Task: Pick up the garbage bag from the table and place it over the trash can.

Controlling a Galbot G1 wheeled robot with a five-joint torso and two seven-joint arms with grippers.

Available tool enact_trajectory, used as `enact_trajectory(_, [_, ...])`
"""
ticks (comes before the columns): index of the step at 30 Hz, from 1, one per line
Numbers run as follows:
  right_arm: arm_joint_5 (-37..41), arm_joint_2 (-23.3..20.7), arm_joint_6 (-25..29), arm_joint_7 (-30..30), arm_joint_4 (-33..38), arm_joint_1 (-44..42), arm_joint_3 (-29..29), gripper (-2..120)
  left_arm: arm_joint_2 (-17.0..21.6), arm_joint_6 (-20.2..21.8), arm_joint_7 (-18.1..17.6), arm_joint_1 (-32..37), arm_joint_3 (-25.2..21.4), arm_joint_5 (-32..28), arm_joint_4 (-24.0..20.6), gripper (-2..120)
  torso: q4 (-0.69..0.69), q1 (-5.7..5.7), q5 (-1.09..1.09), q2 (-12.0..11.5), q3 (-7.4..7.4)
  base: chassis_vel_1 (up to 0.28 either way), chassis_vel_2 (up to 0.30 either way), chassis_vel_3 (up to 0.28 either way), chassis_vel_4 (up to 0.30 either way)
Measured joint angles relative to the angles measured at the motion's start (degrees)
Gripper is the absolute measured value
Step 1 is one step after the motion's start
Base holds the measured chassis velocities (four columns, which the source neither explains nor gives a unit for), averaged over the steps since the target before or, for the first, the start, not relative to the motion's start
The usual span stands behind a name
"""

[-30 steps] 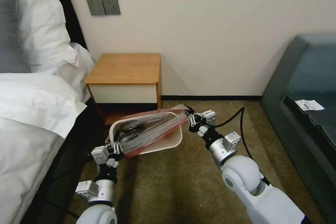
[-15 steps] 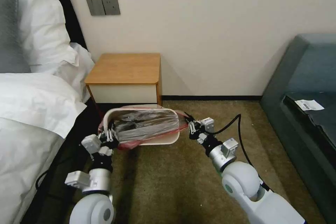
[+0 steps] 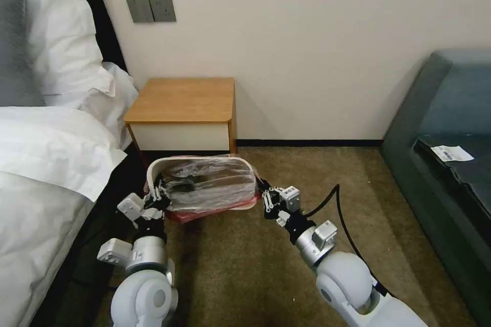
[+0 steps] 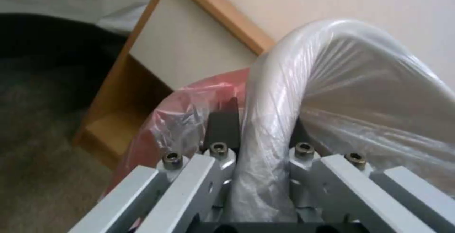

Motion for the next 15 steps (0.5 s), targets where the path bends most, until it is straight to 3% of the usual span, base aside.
enact_trajectory(7, [-5.6,0.2,2.4,-1.2,0.6,-1.8,-0.6,0,-1.3,2.2,-4.5,-1.9,0.6,-3.3,0.8,8,0.0,0.0,0.0,0.0,0.0,0.0,0.0,0.0,0.0])
enact_trajectory(11, [-13.9,0.7,4.1,-0.6,1.3,-2.9,-0.4,0,-1.9,3.2,-7.3,-4.1,0.0,-3.2,2.5,8,-0.01,0.0,0.0,0.0,0.0,0.0,0.0,0.0,0.0])
enact_trajectory(15, [-17.3,1.3,5.2,-0.4,1.1,-2.8,-0.3,0,-2.2,3.5,-7.9,-5.2,-0.2,-2.6,3.5,8,0.0,0.0,-0.01,0.0,0.0,0.0,0.0,0.0,0.0])
